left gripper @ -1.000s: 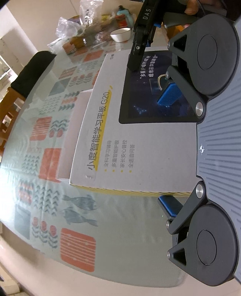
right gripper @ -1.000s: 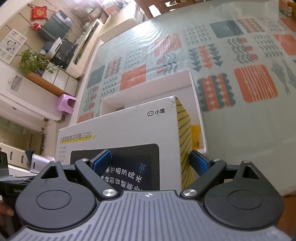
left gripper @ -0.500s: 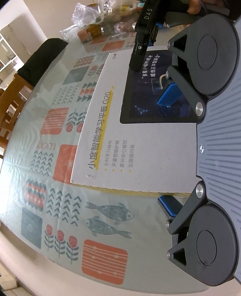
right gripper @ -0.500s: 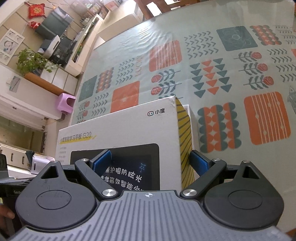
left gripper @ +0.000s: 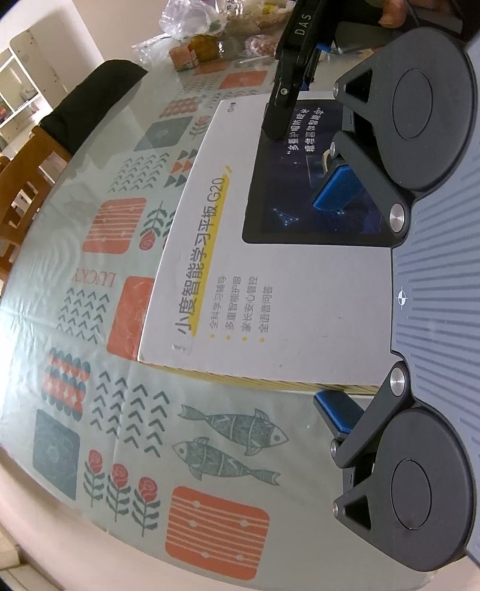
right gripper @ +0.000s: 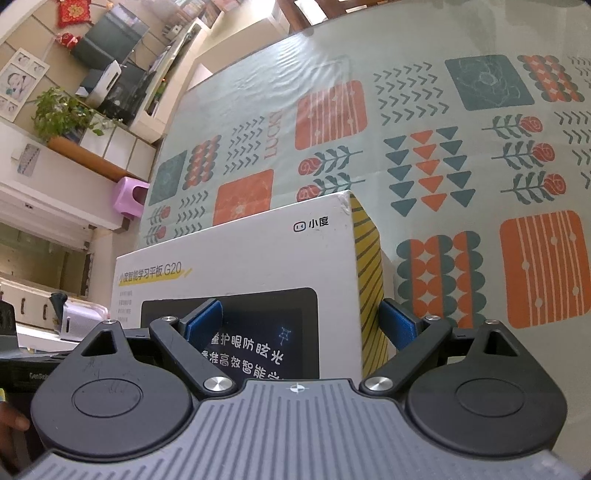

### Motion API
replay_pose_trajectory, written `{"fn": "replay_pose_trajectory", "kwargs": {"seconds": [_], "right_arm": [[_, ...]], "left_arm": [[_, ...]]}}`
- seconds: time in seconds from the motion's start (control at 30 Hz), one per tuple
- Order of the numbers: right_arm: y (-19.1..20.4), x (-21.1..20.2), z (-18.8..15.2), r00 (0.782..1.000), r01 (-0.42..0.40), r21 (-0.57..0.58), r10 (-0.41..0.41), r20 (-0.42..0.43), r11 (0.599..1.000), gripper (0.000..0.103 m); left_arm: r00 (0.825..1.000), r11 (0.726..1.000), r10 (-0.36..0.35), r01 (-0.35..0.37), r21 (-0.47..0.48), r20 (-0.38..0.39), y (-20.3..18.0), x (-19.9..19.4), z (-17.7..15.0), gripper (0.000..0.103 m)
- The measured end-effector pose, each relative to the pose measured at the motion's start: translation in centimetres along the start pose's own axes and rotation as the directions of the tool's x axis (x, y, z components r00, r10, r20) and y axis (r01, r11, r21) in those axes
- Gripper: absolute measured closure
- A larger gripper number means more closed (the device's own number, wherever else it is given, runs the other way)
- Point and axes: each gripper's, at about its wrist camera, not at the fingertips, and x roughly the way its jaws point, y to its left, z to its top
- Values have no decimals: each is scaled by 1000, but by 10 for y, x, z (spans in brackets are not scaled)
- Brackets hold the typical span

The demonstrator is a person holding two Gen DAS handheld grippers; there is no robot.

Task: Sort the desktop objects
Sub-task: 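Hold the tablet box steady on the white box with both tools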

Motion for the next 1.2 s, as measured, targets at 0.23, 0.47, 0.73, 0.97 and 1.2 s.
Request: {"fn": "replay_pose_trajectory", "kwargs": {"seconds": [0.23, 0.47, 0.73, 0.97, 1.2], "right_arm": [[-5, 0, -2, 1000, -6, 13, 6, 13, 1000, 0], [-2, 6, 3, 1000, -1, 8, 1, 31, 1000, 0], [-5, 8, 7, 999, -2, 23, 1, 50, 1000, 0], [-12, -7, -6, 999, 10, 25, -11, 53, 1000, 0], [-11, -16, -28, 998, 0, 25, -1, 65, 1000, 0]], "left_arm": [[1000, 1000, 1, -1, 19, 3, -4, 3, 2, 0], [1000, 1000, 7, -7, 21, 1, -4, 4, 11, 0], [1000, 999, 13, -13, 33, -1, -8, 1, 17, 0], [1000, 999, -6, 8, 49, -21, -14, 0, -3, 0], [1000, 999, 5, -4, 52, -10, -5, -2, -13, 0]]}}
